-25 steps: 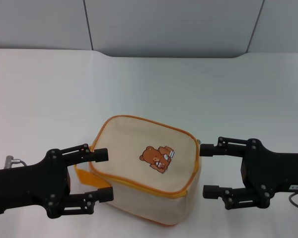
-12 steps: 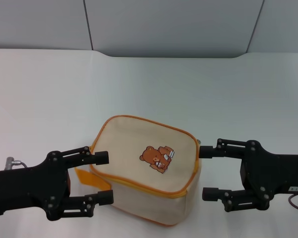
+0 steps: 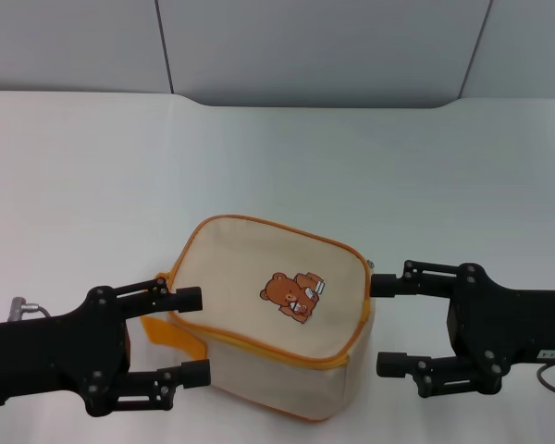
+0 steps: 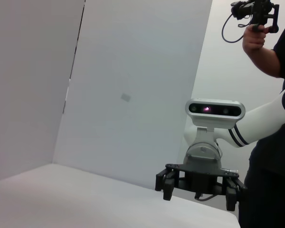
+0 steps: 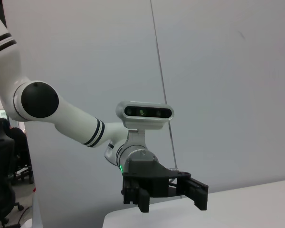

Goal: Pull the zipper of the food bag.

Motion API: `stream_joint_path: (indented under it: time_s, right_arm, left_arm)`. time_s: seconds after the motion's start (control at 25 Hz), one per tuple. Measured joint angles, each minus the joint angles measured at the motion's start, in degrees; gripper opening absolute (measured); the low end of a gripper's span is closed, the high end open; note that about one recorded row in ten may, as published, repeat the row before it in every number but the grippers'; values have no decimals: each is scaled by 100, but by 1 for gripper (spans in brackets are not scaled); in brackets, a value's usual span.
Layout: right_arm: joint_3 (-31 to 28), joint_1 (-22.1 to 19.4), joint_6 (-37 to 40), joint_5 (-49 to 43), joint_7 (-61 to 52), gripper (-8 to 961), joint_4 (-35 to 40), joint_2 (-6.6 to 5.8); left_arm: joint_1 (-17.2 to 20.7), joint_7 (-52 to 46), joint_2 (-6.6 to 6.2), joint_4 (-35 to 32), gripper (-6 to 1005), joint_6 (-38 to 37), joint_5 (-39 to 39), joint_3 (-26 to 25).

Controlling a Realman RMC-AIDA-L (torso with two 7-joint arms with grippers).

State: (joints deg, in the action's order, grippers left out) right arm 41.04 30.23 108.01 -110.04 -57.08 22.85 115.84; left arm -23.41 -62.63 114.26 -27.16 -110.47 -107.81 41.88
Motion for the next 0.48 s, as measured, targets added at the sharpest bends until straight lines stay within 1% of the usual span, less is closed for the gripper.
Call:
stream_joint_path:
  time_s: [0.48]
  right_arm:
    - [0, 6, 1, -65, 0, 791, 0, 0]
  left_arm:
    - [-6, -57, 0, 0, 801, 0, -39, -4]
